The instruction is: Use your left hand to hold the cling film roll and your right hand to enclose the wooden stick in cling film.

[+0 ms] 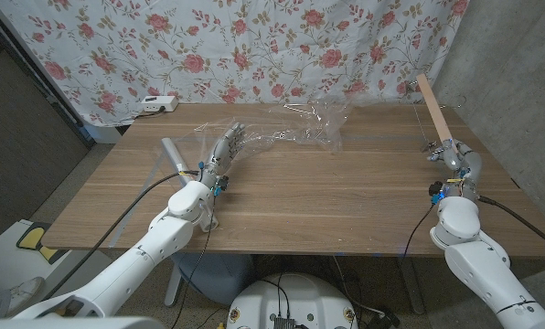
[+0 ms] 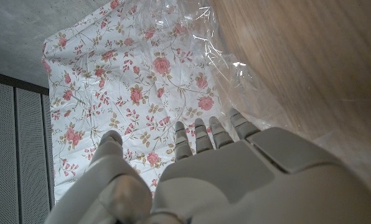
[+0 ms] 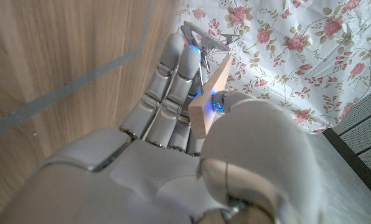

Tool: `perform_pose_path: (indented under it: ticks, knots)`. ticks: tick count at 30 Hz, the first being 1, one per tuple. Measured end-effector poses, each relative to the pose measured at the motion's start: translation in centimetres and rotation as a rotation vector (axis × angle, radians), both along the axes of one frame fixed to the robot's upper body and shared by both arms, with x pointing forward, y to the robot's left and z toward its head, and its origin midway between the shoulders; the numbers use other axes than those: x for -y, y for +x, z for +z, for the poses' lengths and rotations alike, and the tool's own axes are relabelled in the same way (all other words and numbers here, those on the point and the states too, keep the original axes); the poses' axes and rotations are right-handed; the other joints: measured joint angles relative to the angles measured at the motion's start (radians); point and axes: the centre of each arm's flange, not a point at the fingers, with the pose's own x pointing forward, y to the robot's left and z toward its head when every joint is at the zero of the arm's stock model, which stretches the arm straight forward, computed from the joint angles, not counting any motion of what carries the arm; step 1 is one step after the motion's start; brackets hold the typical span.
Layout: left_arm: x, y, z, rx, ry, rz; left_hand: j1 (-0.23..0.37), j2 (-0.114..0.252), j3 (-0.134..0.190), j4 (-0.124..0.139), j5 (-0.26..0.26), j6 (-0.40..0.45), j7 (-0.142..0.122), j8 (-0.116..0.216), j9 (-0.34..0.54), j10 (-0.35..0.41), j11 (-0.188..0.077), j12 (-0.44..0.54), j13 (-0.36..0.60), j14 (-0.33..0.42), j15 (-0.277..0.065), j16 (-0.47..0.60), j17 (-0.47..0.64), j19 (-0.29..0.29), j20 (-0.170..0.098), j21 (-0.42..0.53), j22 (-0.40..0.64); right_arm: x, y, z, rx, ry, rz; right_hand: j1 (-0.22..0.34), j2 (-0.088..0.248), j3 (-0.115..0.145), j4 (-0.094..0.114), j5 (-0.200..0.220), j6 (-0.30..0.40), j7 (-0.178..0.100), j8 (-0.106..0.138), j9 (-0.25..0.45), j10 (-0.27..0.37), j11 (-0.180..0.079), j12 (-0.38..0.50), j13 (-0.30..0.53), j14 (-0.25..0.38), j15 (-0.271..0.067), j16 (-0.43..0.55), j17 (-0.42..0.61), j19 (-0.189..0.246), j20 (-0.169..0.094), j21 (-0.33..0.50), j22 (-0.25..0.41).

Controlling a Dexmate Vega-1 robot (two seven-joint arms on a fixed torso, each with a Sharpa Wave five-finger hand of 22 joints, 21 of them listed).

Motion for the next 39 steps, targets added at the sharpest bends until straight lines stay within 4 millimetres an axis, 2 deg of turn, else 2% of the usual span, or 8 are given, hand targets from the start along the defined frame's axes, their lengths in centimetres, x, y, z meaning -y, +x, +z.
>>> perform_pose_path:
  ticks: [7,26,39]
  knots:
    - [0.0,0.1,0.0,-0.002,0.003,0.004,-0.001,0.001,0.000,0.000,0.000,0.000,0.000,0.000,0.000,0.000,0.000,0.000,0.000,0.000,0.000,0.000,0.000,0.000,0.000,0.000,0.000,0.4,0.2,0.2,0.020,0.010,0.043,0.000,0.000,0.000,0.000,0.000,0.000,0.000,0.012,0.006,-0.001,-0.001,0.009,0.000,0.000,0.000,0.011,0.005,0.000,0.000,0.019,0.005]
    - [0.0,-0.3,1.2,0.019,0.012,0.007,-0.001,0.001,0.000,0.000,0.000,0.000,0.000,0.000,0.000,0.000,0.000,0.000,0.000,0.000,0.000,0.000,0.000,0.000,0.000,0.000,0.000,1.3,0.2,0.3,0.056,0.030,0.175,0.000,0.000,0.000,0.000,0.016,0.006,0.006,0.012,0.015,0.008,0.008,0.023,0.000,0.010,0.001,0.031,0.006,0.000,0.000,0.079,0.007]
    - [-0.2,-0.9,2.0,0.044,0.018,0.013,-0.001,0.001,0.000,0.000,0.000,0.000,0.000,0.000,0.000,0.000,0.000,0.000,0.000,0.000,0.000,0.000,0.000,0.000,0.000,0.000,0.000,1.1,-0.6,1.6,0.075,-0.011,0.293,0.000,0.000,0.000,0.000,0.026,0.006,0.006,0.004,-0.007,0.018,0.018,0.005,0.013,0.010,0.001,0.038,-0.005,-0.014,0.000,0.122,0.002]
